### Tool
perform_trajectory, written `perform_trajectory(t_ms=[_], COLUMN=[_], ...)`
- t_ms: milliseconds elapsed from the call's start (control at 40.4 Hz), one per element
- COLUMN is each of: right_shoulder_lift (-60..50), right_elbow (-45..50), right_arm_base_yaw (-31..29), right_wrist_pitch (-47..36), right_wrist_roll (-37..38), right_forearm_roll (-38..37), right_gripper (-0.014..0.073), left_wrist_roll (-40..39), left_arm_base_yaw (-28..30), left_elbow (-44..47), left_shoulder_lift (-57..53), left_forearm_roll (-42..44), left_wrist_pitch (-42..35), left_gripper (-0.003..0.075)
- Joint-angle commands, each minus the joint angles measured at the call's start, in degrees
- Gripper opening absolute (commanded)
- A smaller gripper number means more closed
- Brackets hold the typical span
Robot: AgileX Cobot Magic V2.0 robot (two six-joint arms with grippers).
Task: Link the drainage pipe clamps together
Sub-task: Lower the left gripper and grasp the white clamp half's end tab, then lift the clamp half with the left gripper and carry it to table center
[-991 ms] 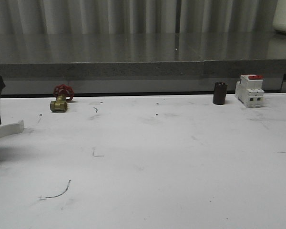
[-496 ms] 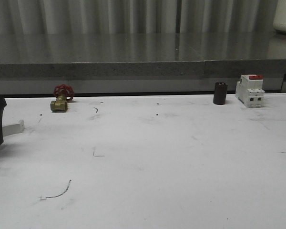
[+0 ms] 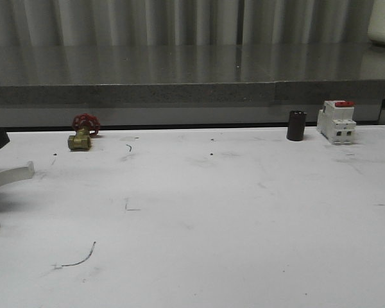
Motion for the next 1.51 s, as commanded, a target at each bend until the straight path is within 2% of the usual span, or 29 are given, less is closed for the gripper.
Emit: perform_trajectory(t_ms=[0,297,496,619,818,966,1264,1487], right_shoulder_lift=[0.87,0.87,0.87,0.87,0.87,0.87,0.87,0.87], right_elbow=[-2.16,-2.16,-2.16,-2.16,-2.16,-2.16,-2.16,-2.16], right_arm_base_yaw=[-0.31,-0.31,-0.31,-0.31,-0.31,-0.31,-0.31,-0.31], right_wrist_pitch=[-4.49,-4.49,-4.49,-4.49,-4.49,-4.49,-4.49,-4.49], right_wrist_roll=[-0.48,-0.48,-0.48,-0.48,-0.48,-0.48,-0.48,-0.48], right_forearm_roll=[-0.55,-0.55,-0.55,-0.55,-0.55,-0.55,-0.55,-0.55], right_gripper=[0.0645,0.0645,0.0645,0.0645,0.0645,0.0645,0.0645,0.0645], left_wrist_roll=[0.2,0.2,0.2,-0.47,-14.22,-20.31,-29.9,-35.1], left_arm_base_yaw=[0.11,0.11,0.11,-1.43,-8.76,-15.36,-25.78,-28.83], left_elbow=[-1.65,-1.65,-2.01,-4.34,-12.4,-18.03,-23.42,-23.67], left_shoulder_lift=[-2.63,-2.63,-3.53,-4.96,-4.5,-2.93,0.83,3.89], left_forearm_roll=[-0.69,-0.69,-0.69,-0.37,7.48,6.53,3.91,4.22], left_wrist_pitch=[-0.38,-0.62,-0.16,2.96,11.41,15.03,11.91,7.15], left_gripper=[0.017,0.0102,0.0095,0.0094,0.0095,0.0095,0.0095,0.0097])
